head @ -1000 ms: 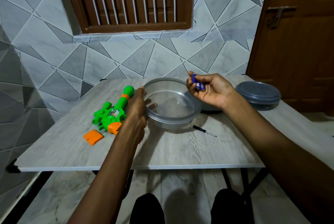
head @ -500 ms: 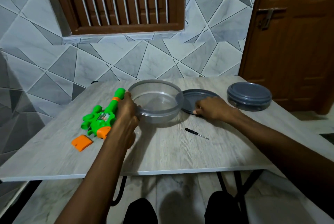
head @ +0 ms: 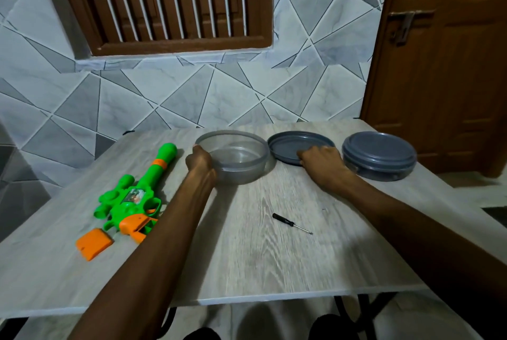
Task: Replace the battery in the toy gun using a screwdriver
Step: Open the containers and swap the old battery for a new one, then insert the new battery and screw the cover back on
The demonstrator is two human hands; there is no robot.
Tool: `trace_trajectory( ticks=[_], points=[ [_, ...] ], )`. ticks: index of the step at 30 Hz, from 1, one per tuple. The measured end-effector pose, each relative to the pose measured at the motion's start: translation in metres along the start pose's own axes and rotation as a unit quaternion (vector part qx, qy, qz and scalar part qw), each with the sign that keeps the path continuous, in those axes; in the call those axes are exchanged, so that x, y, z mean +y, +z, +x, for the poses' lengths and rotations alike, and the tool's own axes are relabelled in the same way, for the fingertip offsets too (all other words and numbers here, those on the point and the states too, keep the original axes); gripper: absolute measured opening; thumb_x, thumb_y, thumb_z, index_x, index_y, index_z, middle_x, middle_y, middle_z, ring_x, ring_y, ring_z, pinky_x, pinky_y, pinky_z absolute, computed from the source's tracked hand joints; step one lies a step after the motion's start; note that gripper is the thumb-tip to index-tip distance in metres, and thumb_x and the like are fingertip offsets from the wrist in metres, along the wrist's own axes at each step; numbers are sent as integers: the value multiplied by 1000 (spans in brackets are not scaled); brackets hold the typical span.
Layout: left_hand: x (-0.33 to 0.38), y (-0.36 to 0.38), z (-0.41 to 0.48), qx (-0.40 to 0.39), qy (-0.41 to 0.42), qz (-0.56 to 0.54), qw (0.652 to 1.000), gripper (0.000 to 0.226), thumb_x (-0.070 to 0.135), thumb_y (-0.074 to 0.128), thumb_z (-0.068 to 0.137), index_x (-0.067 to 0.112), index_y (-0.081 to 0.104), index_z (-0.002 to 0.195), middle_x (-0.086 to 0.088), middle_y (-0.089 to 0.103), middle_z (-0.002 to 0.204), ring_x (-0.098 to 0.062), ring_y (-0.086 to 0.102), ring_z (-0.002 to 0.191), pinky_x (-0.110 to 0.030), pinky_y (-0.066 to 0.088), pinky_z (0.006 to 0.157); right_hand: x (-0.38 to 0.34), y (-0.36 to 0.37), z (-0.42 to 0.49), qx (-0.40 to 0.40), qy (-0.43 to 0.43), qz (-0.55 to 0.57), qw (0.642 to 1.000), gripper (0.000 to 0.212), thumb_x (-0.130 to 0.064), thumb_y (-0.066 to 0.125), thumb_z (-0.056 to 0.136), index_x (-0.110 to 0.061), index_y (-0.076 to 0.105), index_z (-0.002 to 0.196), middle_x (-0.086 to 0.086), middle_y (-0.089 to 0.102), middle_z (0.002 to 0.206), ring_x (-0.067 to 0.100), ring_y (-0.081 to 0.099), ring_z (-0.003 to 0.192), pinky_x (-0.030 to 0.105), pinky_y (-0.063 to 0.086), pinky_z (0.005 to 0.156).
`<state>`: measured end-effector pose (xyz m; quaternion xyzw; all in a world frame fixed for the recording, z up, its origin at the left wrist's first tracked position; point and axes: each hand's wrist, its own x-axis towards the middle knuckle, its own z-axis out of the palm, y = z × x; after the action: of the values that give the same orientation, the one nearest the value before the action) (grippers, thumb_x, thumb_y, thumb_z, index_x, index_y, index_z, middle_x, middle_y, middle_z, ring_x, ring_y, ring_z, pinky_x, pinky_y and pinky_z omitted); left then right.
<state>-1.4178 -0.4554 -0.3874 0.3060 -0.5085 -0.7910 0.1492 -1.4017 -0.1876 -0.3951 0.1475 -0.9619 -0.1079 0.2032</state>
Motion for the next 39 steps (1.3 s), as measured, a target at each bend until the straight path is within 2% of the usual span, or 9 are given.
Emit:
trace_trajectory(
  ticks=[5, 12, 19, 22, 26, 29, 33, 35, 39],
  points=[
    [-5, 23, -2, 30, 17, 12, 999, 51, 36, 28, 104, 5, 42, 142, -16, 52, 138, -34, 52, 122, -44, 43, 105, 0, 11, 9, -10, 34, -10, 999, 25, -14, 48, 95, -16, 57, 118, 9, 67, 107, 27, 65, 96, 31, 49, 72],
    [0, 36, 4, 40, 12, 60, 997, 45, 29, 34, 101, 8, 49, 138, -7, 52, 139, -30, 54, 123, -41, 47, 100, -3, 16, 11, -7, 49, 23, 998, 26, -15, 42, 98, -13, 59, 118, 9, 67, 107, 27, 64, 94, 32, 49, 73],
    [1, 22, 1, 21, -2, 44, 999, 43, 18, 47, 96, 7, 47, 137, -14, 58, 131, -32, 59, 114, -46, 51, 97, -14, -4, 3, 33, 140, 232, 962, 28, -37, 48, 99, -16, 63, 89, 9, 66, 92, 28, 63, 86, 32, 46, 66],
    [5, 7, -8, 6, 15, 56, 998, 45, 13, 51, 92, 7, 47, 136, -13, 59, 128, -31, 60, 111, -41, 52, 94, -22, -17, -4, 6, 173, 366, 915, 36, -39, 51, 97, -21, 56, 66, 3, 65, 78, 24, 63, 77, 33, 47, 66],
    [4, -18, -14, 4, 48, 118, 992, 32, 17, 55, 88, 6, 57, 118, -16, 60, 124, -37, 58, 114, -44, 51, 90, -43, -38, -28, -77, 165, 545, 818, 30, -33, 58, 94, -15, 70, 72, -2, 65, 68, 9, 58, 57, 22, 47, 54],
    [-1, -43, -39, -75, 98, 153, 980, 12, 11, 53, 87, 13, 60, 78, -16, 67, 89, -31, 66, 82, -31, 49, 66, -65, -56, -49, -142, 177, 670, 707, 30, -39, 58, 94, -13, 69, 83, 0, 53, 65, 8, 40, 44, 17, 26, 42],
    [0, -82, -81, -170, 175, 194, 950, 19, 6, 52, 92, 20, 63, 85, -3, 65, 84, -14, 59, 63, -23, 44, 57, -88, -78, -62, -235, 189, 757, 579, 22, -25, 55, 97, -7, 67, 102, 2, 50, 66, 7, 38, 46, 16, 19, 33],
    [2, -114, -94, -174, 221, 225, 933, 18, 6, 51, 92, 18, 64, 90, -2, 65, 82, -13, 57, 61, -22, 41, 53, -110, -84, -70, -262, 164, 734, 605, 21, -24, 58, 95, -9, 69, 103, 0, 48, 65, 6, 33, 46, 17, 17, 37],
    [4, -170, -98, -96, 256, 249, 929, 18, 10, 53, 90, 21, 65, 84, -5, 68, 83, -18, 61, 61, -25, 46, 51, -165, -93, -78, -210, 78, 610, 760, 39, -49, 62, 88, -12, 73, 89, -1, 56, 65, 12, 44, 53, 24, 33, 49]
  ],
)
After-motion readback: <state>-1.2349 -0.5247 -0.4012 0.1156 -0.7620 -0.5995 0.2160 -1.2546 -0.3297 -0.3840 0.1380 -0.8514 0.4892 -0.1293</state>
